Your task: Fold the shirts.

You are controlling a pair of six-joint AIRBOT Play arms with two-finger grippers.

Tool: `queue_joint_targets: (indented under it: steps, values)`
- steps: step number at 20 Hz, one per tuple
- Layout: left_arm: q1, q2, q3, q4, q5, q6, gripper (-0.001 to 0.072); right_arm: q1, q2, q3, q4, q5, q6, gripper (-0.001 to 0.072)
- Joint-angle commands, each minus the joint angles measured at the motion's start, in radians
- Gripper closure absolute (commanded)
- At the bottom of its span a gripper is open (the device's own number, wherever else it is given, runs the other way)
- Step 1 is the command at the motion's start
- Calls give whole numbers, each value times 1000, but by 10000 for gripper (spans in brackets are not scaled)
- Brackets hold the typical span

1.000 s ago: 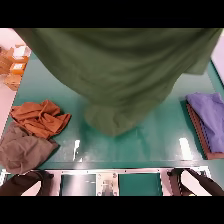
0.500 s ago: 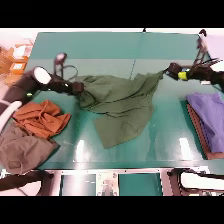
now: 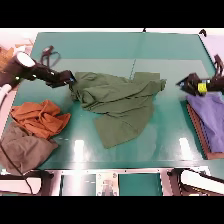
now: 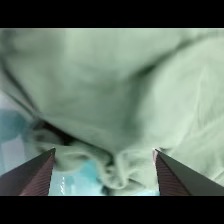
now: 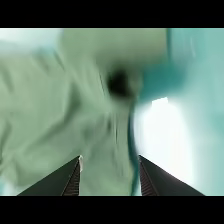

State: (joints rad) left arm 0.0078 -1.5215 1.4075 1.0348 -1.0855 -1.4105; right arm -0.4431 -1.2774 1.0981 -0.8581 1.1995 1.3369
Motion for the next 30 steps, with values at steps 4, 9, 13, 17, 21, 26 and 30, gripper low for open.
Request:
queue_joint_targets:
  steps: [4, 9, 13, 17, 21, 26, 30]
  values:
    - [81, -5, 102, -10, -100, 5, 17, 140, 219, -564, 21, -64, 97, 302]
    - [81, -5, 102, -30, -112, 5, 18, 450, 154, -698, 212, -324, 97, 303]
    - [81, -5, 102, -29, -136, 5, 17, 558, 77, -661, 274, -377, 72, 551]
    - [81, -5, 103, -24, -162, 5, 18, 393, 110, -504, 71, -239, 89, 692]
    - [81, -5, 103, -24, -216, 5, 17, 28, 158, -220, -262, -90, 227, 692]
    - [60, -5, 68, -25, -267, -17, 17, -115, 108, -158, -366, -42, 223, 692]
    - [-14, -5, -116, -25, -286, -21, 18, -96, 32, -157, -365, -35, 222, 692]
